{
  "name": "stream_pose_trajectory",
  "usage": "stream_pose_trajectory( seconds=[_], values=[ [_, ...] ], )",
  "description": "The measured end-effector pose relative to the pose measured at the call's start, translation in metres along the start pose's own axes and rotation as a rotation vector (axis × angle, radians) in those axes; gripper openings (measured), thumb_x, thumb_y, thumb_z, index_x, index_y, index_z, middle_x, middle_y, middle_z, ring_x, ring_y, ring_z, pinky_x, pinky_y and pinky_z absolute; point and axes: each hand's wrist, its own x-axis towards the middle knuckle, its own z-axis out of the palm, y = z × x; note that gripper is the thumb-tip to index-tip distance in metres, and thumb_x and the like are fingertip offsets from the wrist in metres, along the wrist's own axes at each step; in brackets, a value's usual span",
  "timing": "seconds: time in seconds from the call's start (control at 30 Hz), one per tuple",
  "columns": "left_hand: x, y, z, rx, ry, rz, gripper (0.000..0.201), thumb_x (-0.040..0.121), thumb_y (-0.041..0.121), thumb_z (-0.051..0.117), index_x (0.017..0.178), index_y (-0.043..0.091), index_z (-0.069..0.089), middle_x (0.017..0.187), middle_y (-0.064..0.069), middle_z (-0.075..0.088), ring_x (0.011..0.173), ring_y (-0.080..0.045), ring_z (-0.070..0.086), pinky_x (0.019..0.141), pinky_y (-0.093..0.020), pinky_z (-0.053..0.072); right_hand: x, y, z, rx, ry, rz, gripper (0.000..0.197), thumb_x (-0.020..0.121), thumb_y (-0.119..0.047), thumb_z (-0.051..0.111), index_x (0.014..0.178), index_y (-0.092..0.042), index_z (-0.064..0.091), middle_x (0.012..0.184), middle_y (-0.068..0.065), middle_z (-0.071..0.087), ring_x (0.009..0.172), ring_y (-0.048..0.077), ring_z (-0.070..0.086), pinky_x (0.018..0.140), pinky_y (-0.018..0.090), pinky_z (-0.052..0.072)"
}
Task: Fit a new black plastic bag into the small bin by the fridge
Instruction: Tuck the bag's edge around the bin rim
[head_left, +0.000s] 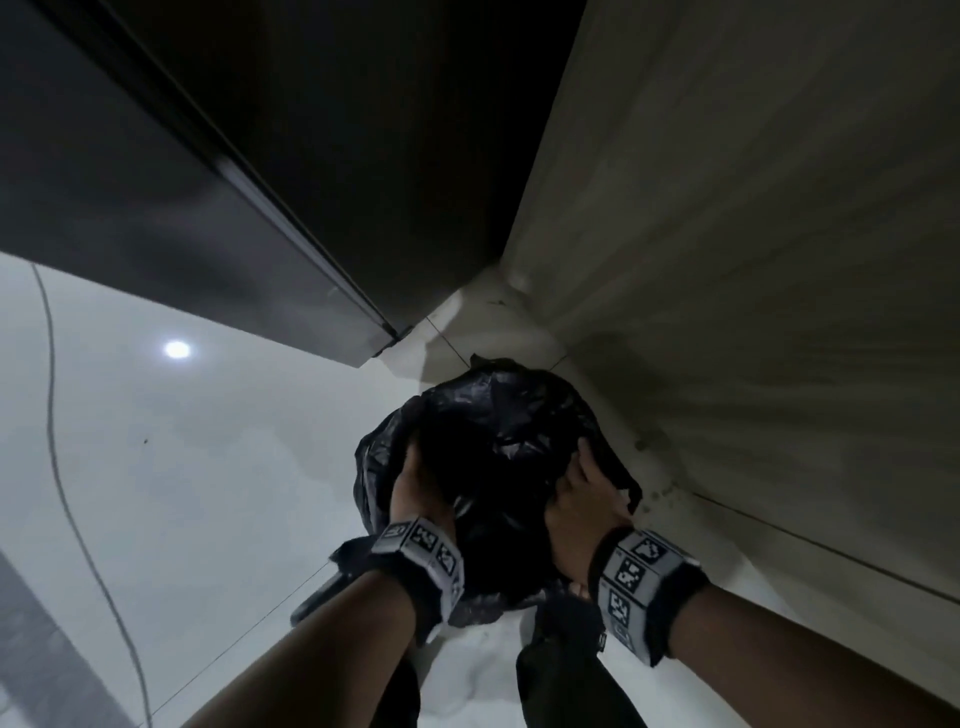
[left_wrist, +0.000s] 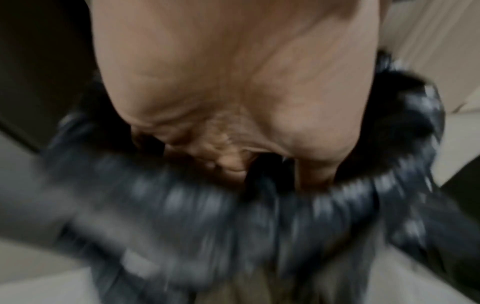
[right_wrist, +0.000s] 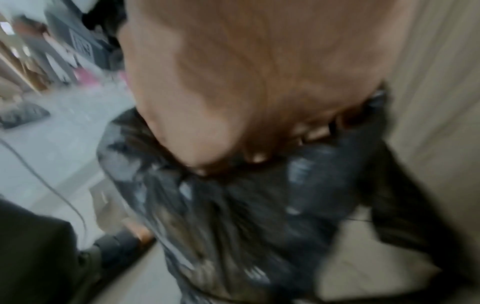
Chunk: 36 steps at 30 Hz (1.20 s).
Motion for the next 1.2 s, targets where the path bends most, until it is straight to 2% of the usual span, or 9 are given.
stream_pose_trajectory(
  seconds=[0.1, 0.27, 0.47, 0.6, 0.77, 0.87, 0.97, 1.1, 1.2],
  values=[
    [0.002, 0.002, -0.008, 0.095, 0.05, 0.027, 0.076, 0.092, 0.056, 0.027, 0.152, 0.016, 0.003, 0.162, -0.013, 0.005, 0.147, -0.042, -0.002, 0.11, -0.069, -0.013, 0.006, -0.002, -0.006, 0.028, 0.066, -0.019, 0.057, 0.093, -0.039, 0.037, 0.139, -0.007, 0.04, 0.147, 0.022, 0.036, 0.139, 0.043, 0.02, 0.112, 0.066, -0.008],
    [-0.004, -0.005, 0.011, -0.01, 0.0, -0.061, 0.08, 0.09, 0.065, 0.019, 0.151, 0.019, -0.006, 0.162, -0.01, -0.003, 0.147, -0.038, -0.009, 0.111, -0.065, -0.017, 0.009, 0.004, -0.01, 0.007, -0.154, 0.044, 0.052, 0.095, -0.039, 0.033, 0.138, -0.011, 0.044, 0.15, 0.016, 0.037, 0.142, 0.038, 0.021, 0.114, 0.063, -0.009],
    [-0.03, 0.021, -0.024, -0.804, 0.072, 0.211, 0.071, 0.086, 0.069, 0.034, 0.131, 0.016, 0.049, 0.134, -0.013, 0.055, 0.121, -0.032, 0.051, 0.102, -0.043, 0.038, 0.034, -0.001, -0.066, 0.713, 0.445, 0.089, 0.035, 0.087, -0.03, 0.049, 0.119, -0.018, 0.055, 0.125, 0.008, 0.059, 0.118, 0.03, 0.05, 0.101, 0.042, 0.033],
    [-0.034, 0.037, -0.008, -0.819, -0.147, 0.408, 0.082, 0.085, 0.072, 0.032, 0.149, 0.024, 0.017, 0.158, -0.005, 0.021, 0.144, -0.029, 0.022, 0.116, -0.043, 0.022, 0.067, 0.022, -0.08, 1.03, 0.297, 0.121, 0.039, 0.089, -0.025, 0.05, 0.126, -0.018, 0.056, 0.13, 0.011, 0.059, 0.117, 0.032, 0.056, 0.097, 0.036, 0.045],
    [-0.034, 0.032, -0.016, -0.938, 0.023, 0.236, 0.066, 0.087, 0.069, 0.031, 0.13, 0.022, 0.045, 0.138, -0.007, 0.053, 0.125, -0.029, 0.051, 0.103, -0.042, 0.043, 0.047, 0.036, -0.079, 0.986, 0.338, 0.122, 0.031, 0.088, -0.024, 0.054, 0.117, -0.018, 0.063, 0.119, 0.013, 0.066, 0.109, 0.032, 0.061, 0.091, 0.036, 0.051],
    [-0.042, -0.001, -0.016, -1.037, 0.519, 0.088, 0.033, 0.089, 0.048, 0.042, 0.102, 0.023, 0.06, 0.106, -0.002, 0.068, 0.096, -0.028, 0.066, 0.08, -0.039, 0.054, 0.016, 0.037, -0.065, 1.005, 0.6, 0.163, 0.015, 0.084, -0.019, 0.055, 0.096, -0.02, 0.065, 0.097, 0.008, 0.07, 0.091, 0.031, 0.064, 0.075, 0.037, 0.054],
    [-0.049, -0.033, -0.008, -1.03, 0.888, -0.023, 0.022, 0.083, 0.03, 0.049, 0.099, 0.023, 0.061, 0.096, 0.0, 0.063, 0.088, -0.025, 0.06, 0.077, -0.036, 0.05, -0.01, 0.048, -0.037, 1.068, 0.799, 0.315, 0.035, 0.081, -0.008, 0.057, 0.115, -0.016, 0.058, 0.109, 0.014, 0.062, 0.103, 0.033, 0.056, 0.088, 0.041, 0.049],
    [-0.045, -0.059, -0.007, -0.994, 0.753, -0.223, 0.054, 0.076, 0.021, 0.059, 0.129, 0.019, 0.045, 0.124, -0.011, 0.05, 0.103, -0.035, 0.051, 0.086, -0.045, 0.047, -0.019, 0.058, -0.002, 1.27, 0.574, 0.395, 0.069, 0.083, -0.004, 0.059, 0.142, -0.028, 0.031, 0.142, 0.006, 0.045, 0.129, 0.027, 0.042, 0.106, 0.038, 0.04],
    [-0.029, -0.063, -0.011, -1.213, 0.594, -0.251, 0.049, 0.083, 0.013, 0.051, 0.131, 0.021, 0.041, 0.126, -0.011, 0.054, 0.105, -0.04, 0.058, 0.084, -0.045, 0.048, -0.008, 0.058, 0.013, 1.419, 0.467, 0.325, 0.068, 0.084, 0.0, 0.054, 0.142, -0.027, 0.031, 0.141, 0.006, 0.048, 0.127, 0.026, 0.047, 0.106, 0.032, 0.039]
  ],
)
